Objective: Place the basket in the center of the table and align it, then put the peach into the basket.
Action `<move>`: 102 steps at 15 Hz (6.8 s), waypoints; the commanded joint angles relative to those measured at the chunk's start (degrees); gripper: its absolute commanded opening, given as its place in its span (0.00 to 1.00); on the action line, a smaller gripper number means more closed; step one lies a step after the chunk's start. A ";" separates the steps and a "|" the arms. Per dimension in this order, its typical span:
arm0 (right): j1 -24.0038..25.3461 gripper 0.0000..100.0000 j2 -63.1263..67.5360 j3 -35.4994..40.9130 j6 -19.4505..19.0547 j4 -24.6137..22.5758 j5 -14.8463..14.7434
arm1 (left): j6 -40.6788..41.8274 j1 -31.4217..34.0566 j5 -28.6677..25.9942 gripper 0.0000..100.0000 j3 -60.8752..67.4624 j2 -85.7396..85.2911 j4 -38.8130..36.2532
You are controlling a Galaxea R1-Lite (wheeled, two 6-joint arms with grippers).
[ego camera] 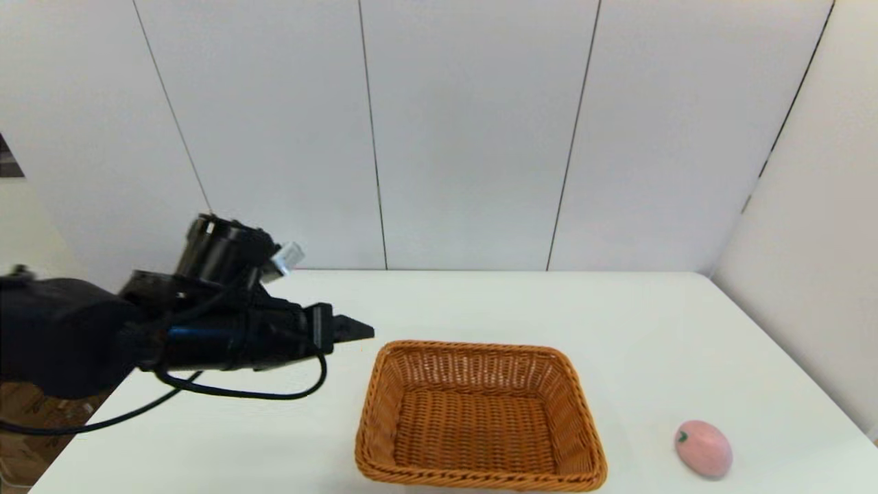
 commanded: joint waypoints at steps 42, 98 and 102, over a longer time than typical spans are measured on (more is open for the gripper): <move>1.07 1.00 106.92 -19.90 -4.55 -27.57 -2.37 | 27.49 22.03 16.22 1.00 47.48 -94.65 6.21; 1.78 1.00 15.17 -13.22 -17.03 -3.13 -19.86 | 25.56 22.03 16.39 1.00 47.48 -94.65 5.95; 0.46 1.00 5.94 -6.98 -4.99 -2.34 -11.25 | 25.38 22.03 16.39 1.00 47.48 -94.65 5.95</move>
